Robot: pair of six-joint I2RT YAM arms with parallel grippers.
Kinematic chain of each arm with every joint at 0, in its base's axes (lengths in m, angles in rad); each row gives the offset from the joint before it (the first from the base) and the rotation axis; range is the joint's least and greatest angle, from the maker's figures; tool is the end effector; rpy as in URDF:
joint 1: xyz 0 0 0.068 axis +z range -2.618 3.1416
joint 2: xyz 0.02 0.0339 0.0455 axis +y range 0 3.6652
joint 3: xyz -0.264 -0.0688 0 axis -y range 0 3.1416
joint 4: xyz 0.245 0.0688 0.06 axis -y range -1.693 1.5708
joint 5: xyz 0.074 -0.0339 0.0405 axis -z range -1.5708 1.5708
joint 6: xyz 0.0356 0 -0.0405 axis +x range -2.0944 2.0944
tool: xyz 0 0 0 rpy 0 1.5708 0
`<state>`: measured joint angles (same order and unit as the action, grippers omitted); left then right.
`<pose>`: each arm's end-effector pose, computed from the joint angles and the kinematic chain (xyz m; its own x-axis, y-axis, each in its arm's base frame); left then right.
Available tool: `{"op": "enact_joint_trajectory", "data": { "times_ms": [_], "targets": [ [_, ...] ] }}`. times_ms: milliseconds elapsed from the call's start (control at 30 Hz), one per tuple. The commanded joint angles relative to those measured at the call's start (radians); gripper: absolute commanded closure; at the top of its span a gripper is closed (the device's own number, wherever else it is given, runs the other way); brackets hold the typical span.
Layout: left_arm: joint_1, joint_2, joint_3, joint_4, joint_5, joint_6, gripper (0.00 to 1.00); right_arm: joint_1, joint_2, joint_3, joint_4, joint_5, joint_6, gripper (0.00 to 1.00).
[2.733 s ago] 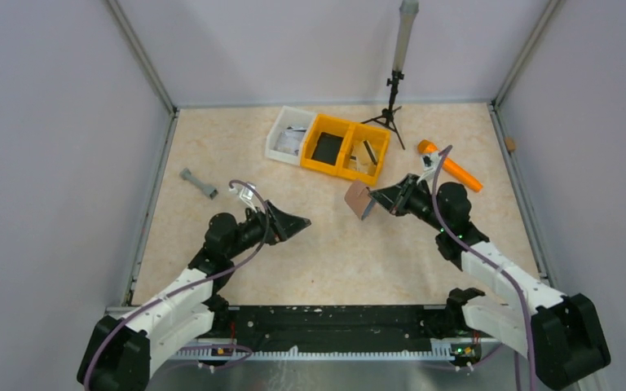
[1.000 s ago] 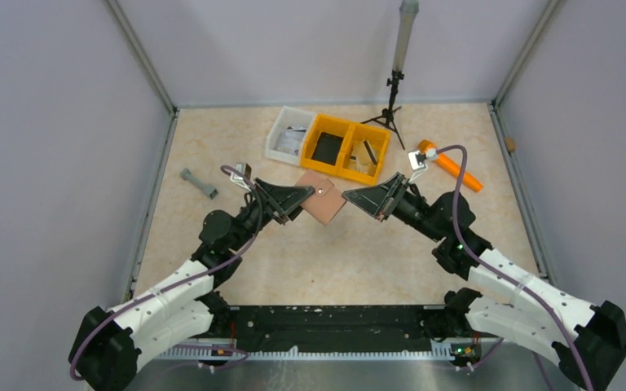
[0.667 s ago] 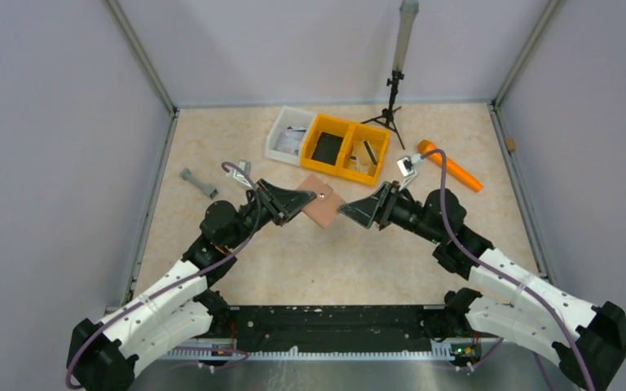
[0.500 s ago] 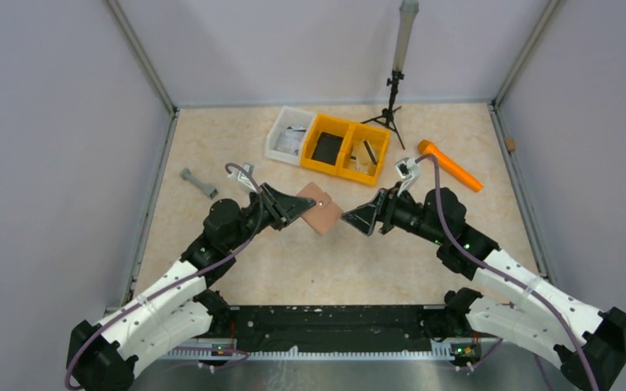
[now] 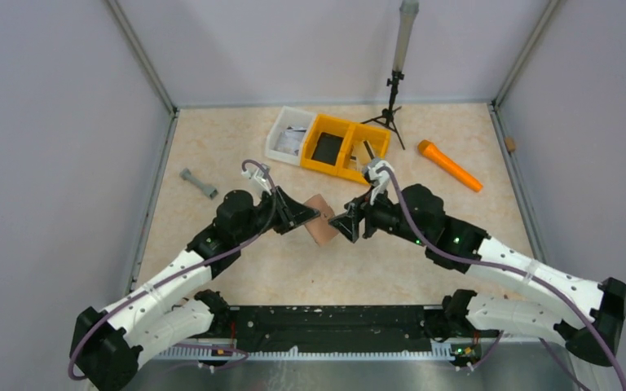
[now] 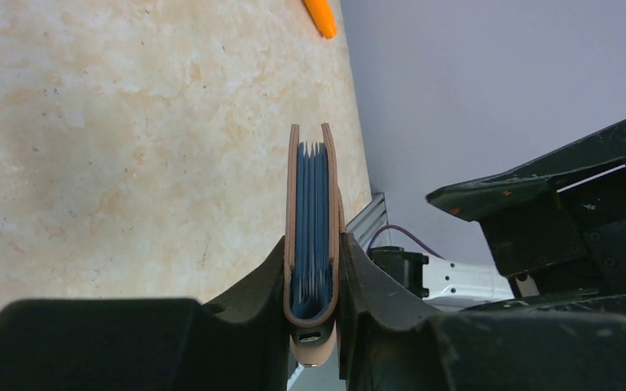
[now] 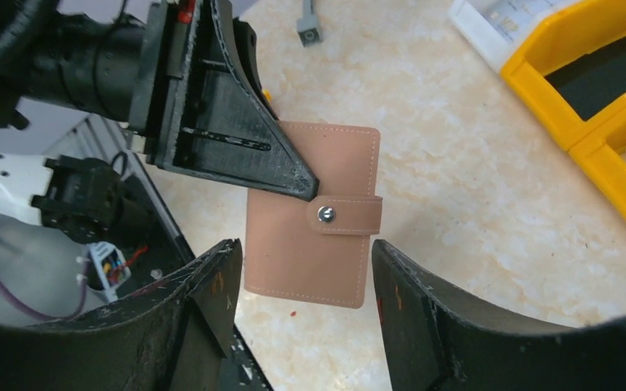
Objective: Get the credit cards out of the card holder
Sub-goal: Open the card holder at the center of the board.
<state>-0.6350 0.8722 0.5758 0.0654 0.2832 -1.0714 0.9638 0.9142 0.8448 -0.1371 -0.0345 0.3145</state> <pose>0.1610 -0.1310 0.2767 -0.7805 -0.4719 -0.4100 0.2158 0.4121 -0.8852 0.1214 0.1770 0.3430 -0.3711 0.0076 -0.9286 -0.7627 0.5678 0.3095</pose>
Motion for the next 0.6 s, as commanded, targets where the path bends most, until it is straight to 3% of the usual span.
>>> {"op": "enact_joint_trajectory", "data": {
  "times_ms": [0,300,567],
  "targets": [
    [-0.003,0.012,0.064,0.046,0.046,0.016,0.85,0.058,0.074,0.066,-0.007,0.121,-0.107,0.4],
    [-0.003,0.018,0.064,0.055,0.067,0.006,0.86,0.084,0.162,0.073,0.02,0.182,-0.154,0.49],
    [-0.002,0.042,0.064,0.088,0.105,-0.012,0.88,0.095,0.191,0.072,0.046,0.176,-0.152,0.48]
  ]
}}
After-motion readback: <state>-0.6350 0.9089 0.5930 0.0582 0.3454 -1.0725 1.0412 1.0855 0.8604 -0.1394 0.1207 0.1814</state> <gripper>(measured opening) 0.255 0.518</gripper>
